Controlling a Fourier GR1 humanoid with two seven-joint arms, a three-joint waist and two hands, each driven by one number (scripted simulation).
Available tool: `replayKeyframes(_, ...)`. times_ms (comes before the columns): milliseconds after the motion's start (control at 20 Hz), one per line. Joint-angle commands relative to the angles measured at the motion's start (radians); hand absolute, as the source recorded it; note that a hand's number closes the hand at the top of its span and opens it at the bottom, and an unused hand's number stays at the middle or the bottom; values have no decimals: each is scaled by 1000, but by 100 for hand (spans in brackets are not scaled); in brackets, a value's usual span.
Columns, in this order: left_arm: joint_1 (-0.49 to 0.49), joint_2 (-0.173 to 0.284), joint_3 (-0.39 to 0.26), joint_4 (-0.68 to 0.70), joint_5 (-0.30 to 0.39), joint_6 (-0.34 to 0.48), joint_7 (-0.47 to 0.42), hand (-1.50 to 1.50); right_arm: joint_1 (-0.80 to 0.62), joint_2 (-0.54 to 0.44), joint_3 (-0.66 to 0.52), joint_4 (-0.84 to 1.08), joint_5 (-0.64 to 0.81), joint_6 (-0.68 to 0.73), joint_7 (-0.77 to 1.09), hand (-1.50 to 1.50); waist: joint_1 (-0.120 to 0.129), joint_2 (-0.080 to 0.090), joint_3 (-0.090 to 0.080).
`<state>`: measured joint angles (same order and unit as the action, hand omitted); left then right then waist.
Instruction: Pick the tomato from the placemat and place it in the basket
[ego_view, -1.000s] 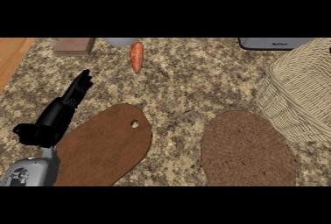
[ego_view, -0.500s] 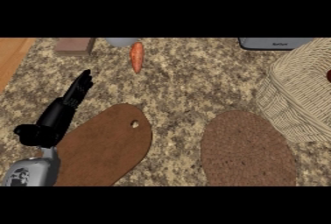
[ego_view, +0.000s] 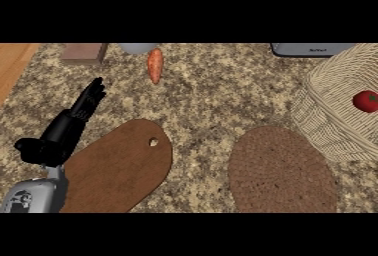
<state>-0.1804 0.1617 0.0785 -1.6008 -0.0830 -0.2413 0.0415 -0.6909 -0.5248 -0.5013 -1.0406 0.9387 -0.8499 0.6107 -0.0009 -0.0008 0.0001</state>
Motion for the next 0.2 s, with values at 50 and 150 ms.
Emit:
replayKeyframes(50, 19, -5, -16, -22, -13, 1, 19, 0, 18, -22, -71, -127, -127, 4, 33, -150, -7, -4, 0)
replayKeyframes(150, -3, -8, 5, -19, 3, 12, 32, 0, 113, 26, -81, -238, -142, 28, 86, -150, -14, -6, 0)
